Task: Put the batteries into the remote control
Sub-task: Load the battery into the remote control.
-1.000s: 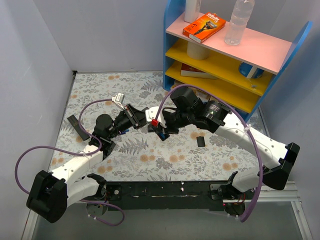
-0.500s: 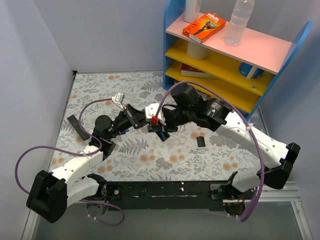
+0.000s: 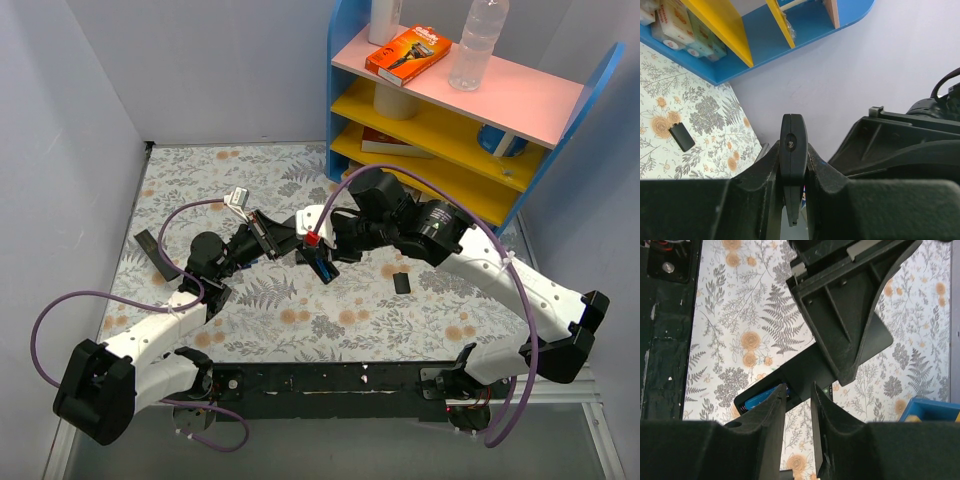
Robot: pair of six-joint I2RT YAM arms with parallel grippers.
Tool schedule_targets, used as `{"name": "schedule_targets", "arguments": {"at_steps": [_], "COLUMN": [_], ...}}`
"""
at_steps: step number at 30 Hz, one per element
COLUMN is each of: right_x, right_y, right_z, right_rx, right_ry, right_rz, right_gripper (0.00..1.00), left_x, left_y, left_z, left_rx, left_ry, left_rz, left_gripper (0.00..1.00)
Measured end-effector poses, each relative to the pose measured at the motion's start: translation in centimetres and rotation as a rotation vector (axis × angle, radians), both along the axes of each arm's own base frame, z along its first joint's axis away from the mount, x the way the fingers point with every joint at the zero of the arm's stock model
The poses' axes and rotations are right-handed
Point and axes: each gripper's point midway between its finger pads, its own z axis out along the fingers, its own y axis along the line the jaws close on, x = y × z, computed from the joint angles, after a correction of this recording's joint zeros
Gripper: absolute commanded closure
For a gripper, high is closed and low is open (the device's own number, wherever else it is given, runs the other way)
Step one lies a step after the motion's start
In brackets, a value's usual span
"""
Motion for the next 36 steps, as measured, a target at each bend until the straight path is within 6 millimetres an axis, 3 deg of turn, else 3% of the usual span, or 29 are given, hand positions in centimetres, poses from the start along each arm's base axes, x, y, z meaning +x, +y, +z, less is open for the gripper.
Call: {"name": "schedule_targets", "arguments": {"at_steps": [7, 17, 36], "right_x": [0.0, -0.5, -1.3], "right_y": [-0.8, -0.7, -0.5], "right_z": [-2.2, -2.3, -2.9], "right_rx": [-0.062, -0.06, -0.068], "right_ry": [0.028, 0.048, 0.089], "right_rz": [-0.023, -0.004, 0.033], "right_gripper": [0.63, 0.71, 0.78], "left_x": [-0.1, -0.1, -0.1], "left_y": [0.0, 0.0, 0.0], "left_z": [0.1, 0.0, -0.4], "left_rx": [0.001, 0.004, 0.017], "left_ry": [-0.005, -0.001, 0.004], "left_rz": [0.001, 0.0, -0.001], "left_gripper": [1.0, 1.0, 1.0]}}
